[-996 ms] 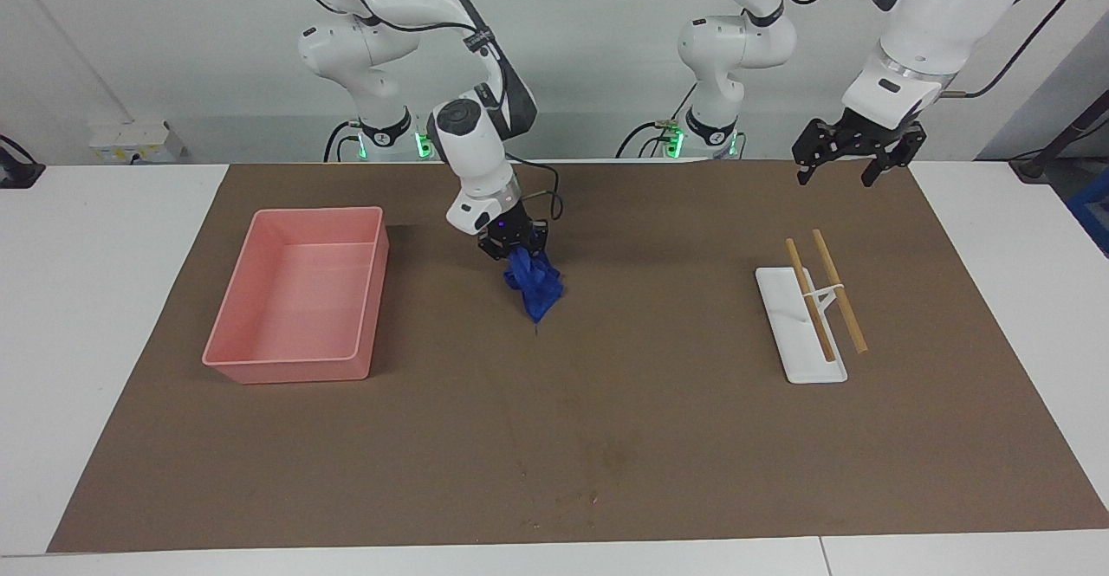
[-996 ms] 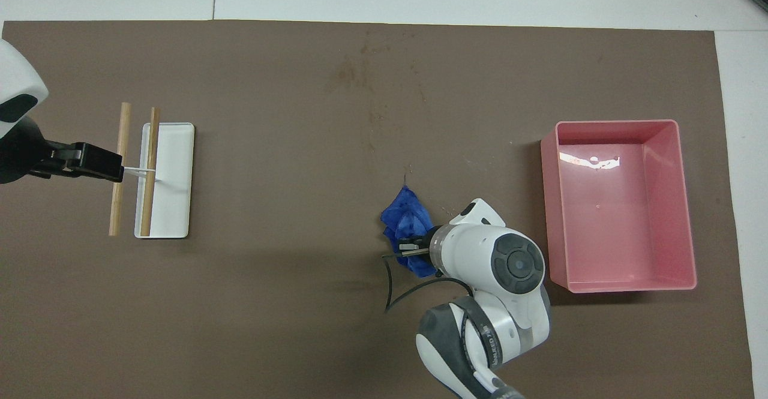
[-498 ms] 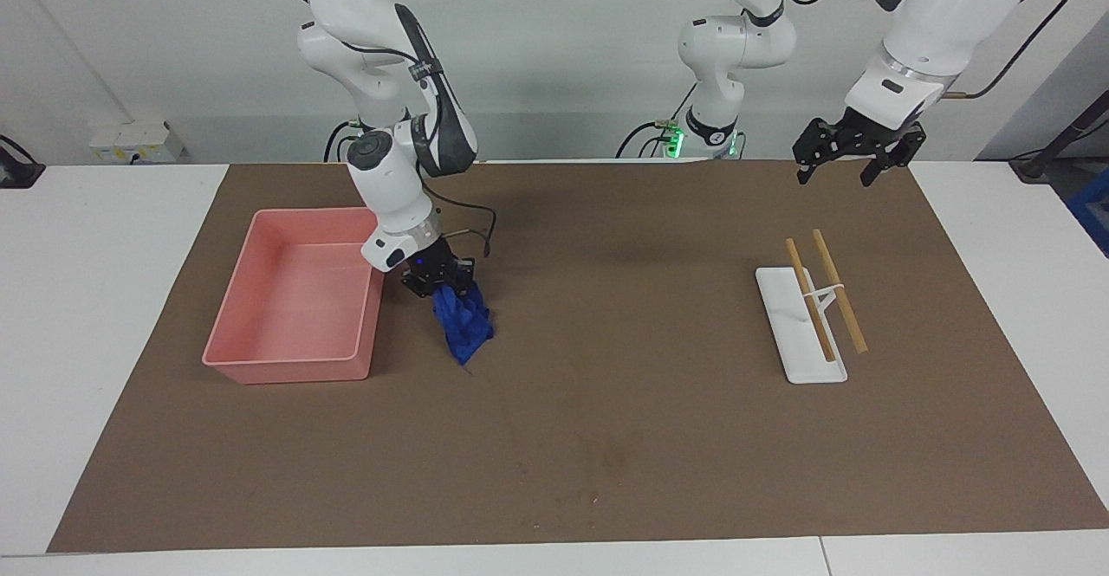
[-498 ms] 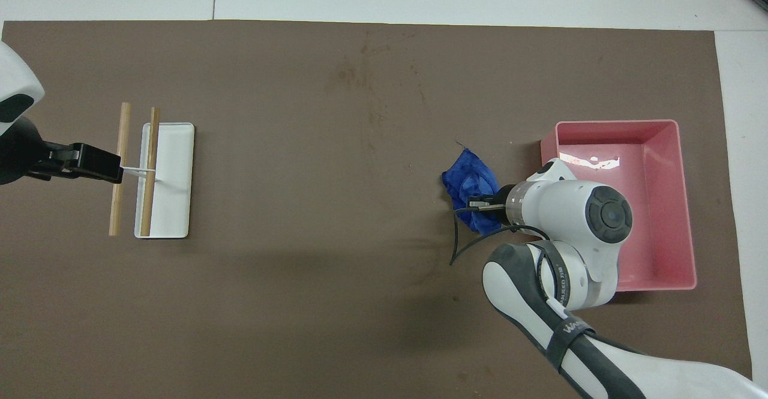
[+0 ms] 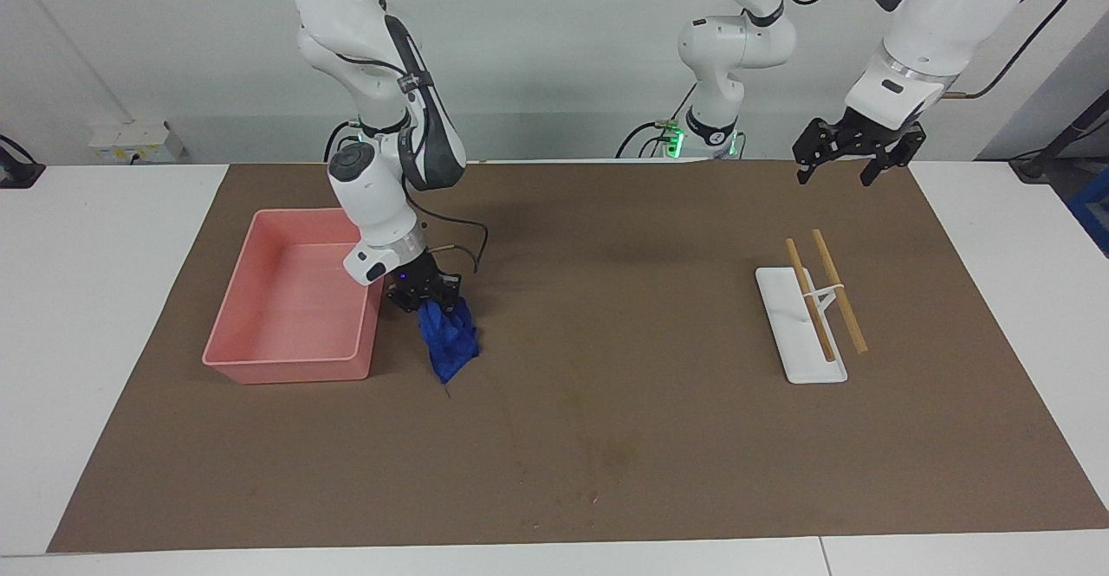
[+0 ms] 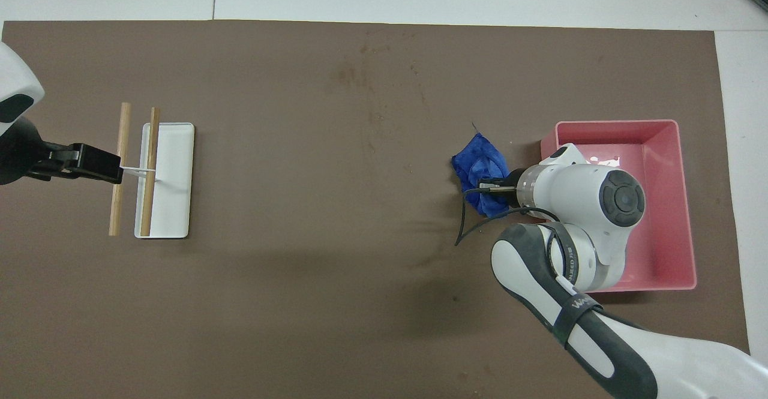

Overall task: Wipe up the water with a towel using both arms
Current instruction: 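Carry the blue cloth with the right gripper over the pink bin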

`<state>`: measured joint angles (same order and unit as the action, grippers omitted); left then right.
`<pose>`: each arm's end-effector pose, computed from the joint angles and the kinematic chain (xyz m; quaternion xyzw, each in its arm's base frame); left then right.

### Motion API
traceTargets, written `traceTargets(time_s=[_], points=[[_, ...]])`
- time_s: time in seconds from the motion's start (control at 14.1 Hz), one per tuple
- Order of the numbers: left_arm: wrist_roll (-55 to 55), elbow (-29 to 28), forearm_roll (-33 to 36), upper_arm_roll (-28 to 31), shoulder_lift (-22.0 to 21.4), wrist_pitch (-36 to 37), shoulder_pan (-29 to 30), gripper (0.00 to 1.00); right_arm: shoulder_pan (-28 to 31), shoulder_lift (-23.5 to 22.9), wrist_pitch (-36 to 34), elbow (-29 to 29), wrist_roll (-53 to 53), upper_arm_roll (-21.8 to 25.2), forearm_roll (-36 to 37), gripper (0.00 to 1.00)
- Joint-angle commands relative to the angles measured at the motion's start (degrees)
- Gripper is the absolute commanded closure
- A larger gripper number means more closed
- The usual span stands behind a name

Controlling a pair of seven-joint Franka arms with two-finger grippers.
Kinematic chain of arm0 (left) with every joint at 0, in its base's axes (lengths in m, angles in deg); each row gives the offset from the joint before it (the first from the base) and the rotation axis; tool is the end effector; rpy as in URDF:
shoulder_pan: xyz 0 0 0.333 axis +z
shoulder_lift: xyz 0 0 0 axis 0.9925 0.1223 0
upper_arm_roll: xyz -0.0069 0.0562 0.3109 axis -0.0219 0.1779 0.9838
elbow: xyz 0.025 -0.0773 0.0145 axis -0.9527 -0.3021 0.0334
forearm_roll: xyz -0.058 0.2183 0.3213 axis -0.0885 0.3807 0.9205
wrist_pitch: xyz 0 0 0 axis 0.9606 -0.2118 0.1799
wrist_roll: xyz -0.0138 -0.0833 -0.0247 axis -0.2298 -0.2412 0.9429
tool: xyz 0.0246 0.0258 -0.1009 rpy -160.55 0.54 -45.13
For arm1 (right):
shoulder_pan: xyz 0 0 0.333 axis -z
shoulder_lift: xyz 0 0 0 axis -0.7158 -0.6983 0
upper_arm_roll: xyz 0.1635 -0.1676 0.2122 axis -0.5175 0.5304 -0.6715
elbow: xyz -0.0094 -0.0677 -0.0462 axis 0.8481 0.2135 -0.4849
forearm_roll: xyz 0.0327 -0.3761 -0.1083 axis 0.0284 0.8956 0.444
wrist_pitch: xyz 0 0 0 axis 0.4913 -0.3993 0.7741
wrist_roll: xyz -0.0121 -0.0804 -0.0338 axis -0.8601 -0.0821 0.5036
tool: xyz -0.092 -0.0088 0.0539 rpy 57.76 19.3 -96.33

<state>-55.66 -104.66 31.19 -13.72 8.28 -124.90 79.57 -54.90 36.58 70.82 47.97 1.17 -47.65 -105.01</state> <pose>0.5352 -0.0627 0.6251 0.9982 -0.0555 -0.0192 0.0078 0.5439 0.1451 0.3030 -0.9879 0.0360 -0.0981 0.1146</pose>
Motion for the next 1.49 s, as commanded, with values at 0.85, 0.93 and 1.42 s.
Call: traceTargets(time_s=[0.85,0.93,1.42], points=[[-0.39,0.03,-0.72,-1.23,-0.07,0.32,1.73,0.0,-14.09,-7.57,5.4,-10.59,18.76,-0.61,-0.13,1.0],[-0.39,0.03,-0.81,-1.32,-0.07,0.32,1.82,0.0,-13.58,-6.96,4.96,-10.69,18.77,-0.61,-0.05,1.0],[-0.48,-0.23,-0.72,-0.71,-0.15,0.15,1.82,0.0,-8.4,9.28,-13.55,-8.67,19.47,-0.09,0.39,1.0]])
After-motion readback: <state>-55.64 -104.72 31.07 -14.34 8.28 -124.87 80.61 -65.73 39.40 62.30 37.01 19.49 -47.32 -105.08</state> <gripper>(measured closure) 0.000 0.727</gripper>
